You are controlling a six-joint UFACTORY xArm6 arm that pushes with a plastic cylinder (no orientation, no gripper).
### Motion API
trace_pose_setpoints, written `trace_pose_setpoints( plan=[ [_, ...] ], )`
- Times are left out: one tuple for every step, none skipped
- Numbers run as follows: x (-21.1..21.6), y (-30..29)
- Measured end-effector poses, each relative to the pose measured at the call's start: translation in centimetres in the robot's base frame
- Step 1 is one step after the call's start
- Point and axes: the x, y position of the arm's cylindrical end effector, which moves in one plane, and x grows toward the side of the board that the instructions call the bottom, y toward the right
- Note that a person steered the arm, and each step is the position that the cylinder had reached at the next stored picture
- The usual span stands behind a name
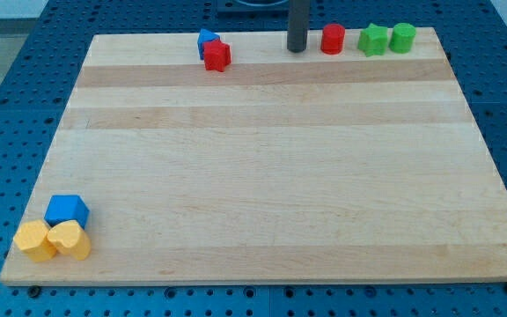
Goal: Push the red circle into the green star
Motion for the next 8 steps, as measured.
trace_pose_setpoints(
  plan=[
    [0.0, 3.5],
    [0.0, 4.2],
    [0.0, 5.3],
    [0.0, 6.2],
    [0.4, 5.4],
    [4.6, 0.8],
    [7.7, -8.3],
    [8.0, -19.1]
  ],
)
